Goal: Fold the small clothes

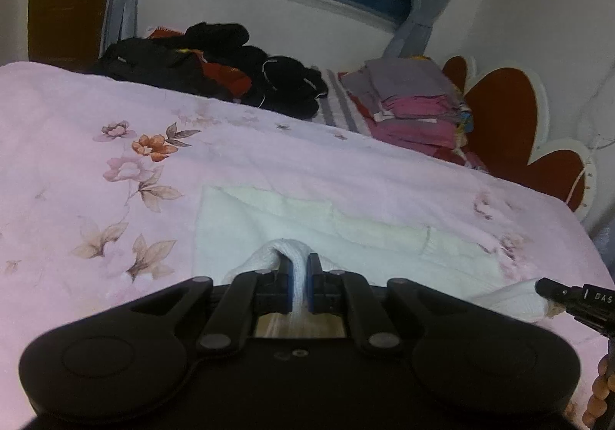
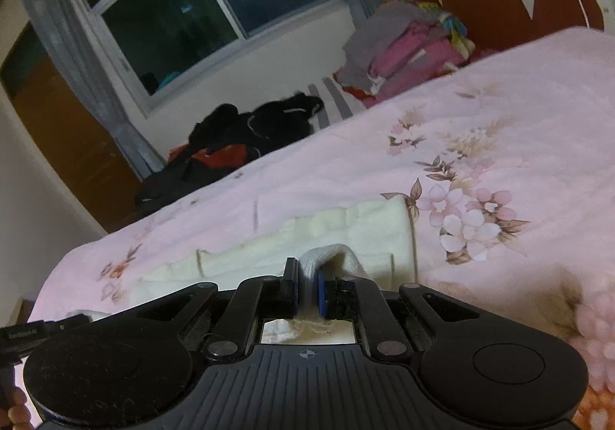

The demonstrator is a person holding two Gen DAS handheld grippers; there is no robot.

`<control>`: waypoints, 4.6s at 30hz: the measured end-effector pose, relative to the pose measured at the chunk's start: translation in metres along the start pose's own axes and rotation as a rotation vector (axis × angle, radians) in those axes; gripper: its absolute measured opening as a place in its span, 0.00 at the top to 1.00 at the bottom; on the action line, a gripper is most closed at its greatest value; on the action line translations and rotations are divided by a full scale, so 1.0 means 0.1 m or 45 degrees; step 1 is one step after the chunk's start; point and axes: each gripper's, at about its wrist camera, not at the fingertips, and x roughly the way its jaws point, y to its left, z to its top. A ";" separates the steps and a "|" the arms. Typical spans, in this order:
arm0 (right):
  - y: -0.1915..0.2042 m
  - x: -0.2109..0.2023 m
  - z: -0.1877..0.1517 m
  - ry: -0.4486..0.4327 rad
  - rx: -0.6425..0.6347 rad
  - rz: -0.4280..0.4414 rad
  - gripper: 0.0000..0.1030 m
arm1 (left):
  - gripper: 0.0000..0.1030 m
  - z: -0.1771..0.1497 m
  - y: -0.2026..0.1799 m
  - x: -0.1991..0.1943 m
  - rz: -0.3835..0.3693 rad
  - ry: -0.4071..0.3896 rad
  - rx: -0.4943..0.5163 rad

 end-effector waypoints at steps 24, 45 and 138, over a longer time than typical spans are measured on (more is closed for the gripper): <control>-0.21 0.63 0.46 -0.046 0.001 -0.087 0.30 | 0.45 0.48 0.34 0.59 0.158 -0.049 -0.126; -0.27 1.07 0.18 0.167 -0.320 -0.117 0.96 | 0.94 0.08 0.14 0.94 0.113 0.108 0.183; 0.47 0.14 -1.08 0.177 -0.561 -0.236 0.51 | 0.35 -0.89 -0.19 0.07 0.194 0.203 0.232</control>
